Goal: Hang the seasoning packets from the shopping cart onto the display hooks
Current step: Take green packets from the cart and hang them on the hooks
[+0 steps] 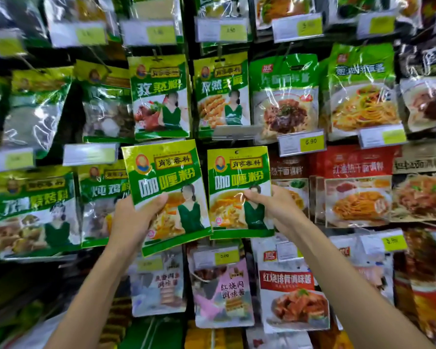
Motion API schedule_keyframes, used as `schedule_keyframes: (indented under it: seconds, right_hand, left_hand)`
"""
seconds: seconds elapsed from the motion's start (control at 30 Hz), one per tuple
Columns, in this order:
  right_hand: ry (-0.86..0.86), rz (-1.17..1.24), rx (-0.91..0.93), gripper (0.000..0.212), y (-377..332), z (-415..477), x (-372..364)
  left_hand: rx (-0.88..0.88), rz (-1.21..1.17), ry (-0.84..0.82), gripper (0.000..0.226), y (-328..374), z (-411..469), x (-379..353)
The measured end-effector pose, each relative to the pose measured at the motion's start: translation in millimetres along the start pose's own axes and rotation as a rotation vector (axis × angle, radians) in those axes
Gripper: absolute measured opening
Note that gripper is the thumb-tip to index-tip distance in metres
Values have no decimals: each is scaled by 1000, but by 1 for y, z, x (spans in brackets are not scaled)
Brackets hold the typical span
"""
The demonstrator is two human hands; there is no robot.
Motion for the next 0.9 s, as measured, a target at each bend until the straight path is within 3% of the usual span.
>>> schedule_keyframes:
  seconds: [0.27,0.7,0.9]
  right_hand:
    - [6,20,-54,7,10,18,0]
    - [-34,111,-165,11,20,28,5]
    - [48,90,-224,17,34,51,-4]
  left_hand:
    - [-36,13,18,5,4,9,5]
    - [-29,-18,-24,12,2,24,-11]
    - [-43,15,-42,11,-1,30,-14]
Point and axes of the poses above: each hand's wrist, its own z-axis towards the middle knuckle, its own x-axis out of the back of the hand, y = z × x, the point moved 4 cm from there along z, towards the middle knuckle, and after that the axes turned 15 degrees about x, right-handed, at the moved point
